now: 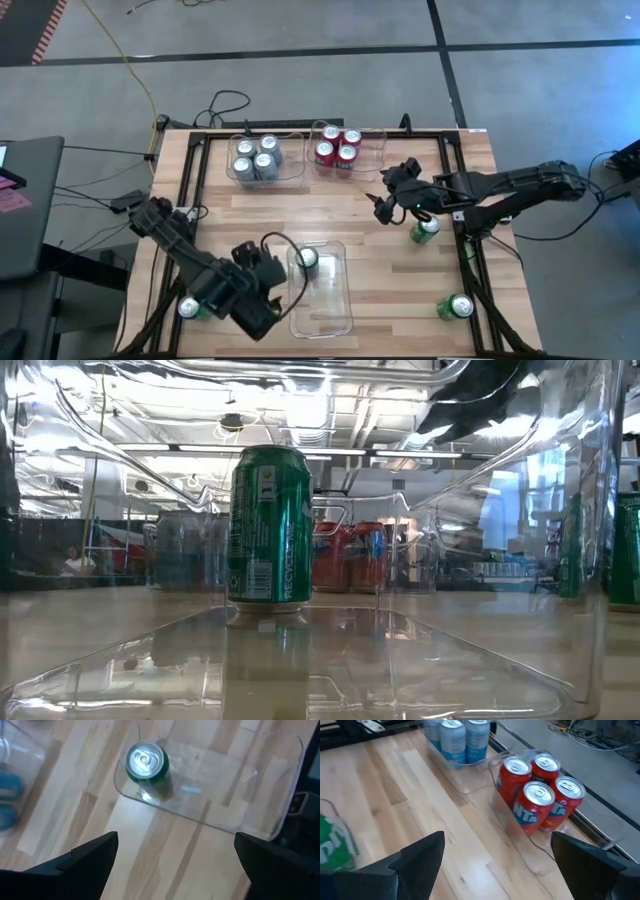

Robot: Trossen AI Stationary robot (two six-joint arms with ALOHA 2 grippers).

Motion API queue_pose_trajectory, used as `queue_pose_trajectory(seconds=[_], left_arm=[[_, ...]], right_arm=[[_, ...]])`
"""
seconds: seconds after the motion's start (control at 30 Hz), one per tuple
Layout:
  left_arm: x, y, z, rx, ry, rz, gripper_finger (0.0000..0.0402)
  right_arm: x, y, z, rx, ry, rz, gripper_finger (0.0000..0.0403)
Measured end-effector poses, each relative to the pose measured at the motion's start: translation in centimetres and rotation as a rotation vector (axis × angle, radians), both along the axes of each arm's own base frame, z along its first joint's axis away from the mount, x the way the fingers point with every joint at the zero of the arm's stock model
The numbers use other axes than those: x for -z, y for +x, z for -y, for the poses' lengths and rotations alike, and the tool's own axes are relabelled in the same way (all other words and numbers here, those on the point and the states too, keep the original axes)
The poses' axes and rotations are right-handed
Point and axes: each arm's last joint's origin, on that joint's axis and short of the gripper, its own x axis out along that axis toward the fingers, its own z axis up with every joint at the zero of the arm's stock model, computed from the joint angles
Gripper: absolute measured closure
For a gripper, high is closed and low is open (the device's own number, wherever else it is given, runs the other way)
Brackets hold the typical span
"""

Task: Sort soda cans
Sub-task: Put the bottom left green soda can into the bottom transparent bin

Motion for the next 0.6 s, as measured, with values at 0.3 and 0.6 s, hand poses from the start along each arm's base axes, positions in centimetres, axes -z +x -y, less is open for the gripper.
queue_pose_trajectory(seconds=[0.3,0.6], left_arm=[[-0.5,2.0,3.5,0.134,0.022,0.382,0.0005],[-2.3,2.3,6.0,0.287,0.058,0.601,0.0005]], right_arm=[[-0.6,0.4,-0.9,-0.042,0.005,0.074,0.0023],[-0.8,0.6,-0.9,-0.041,0.008,0.105,0.0023]])
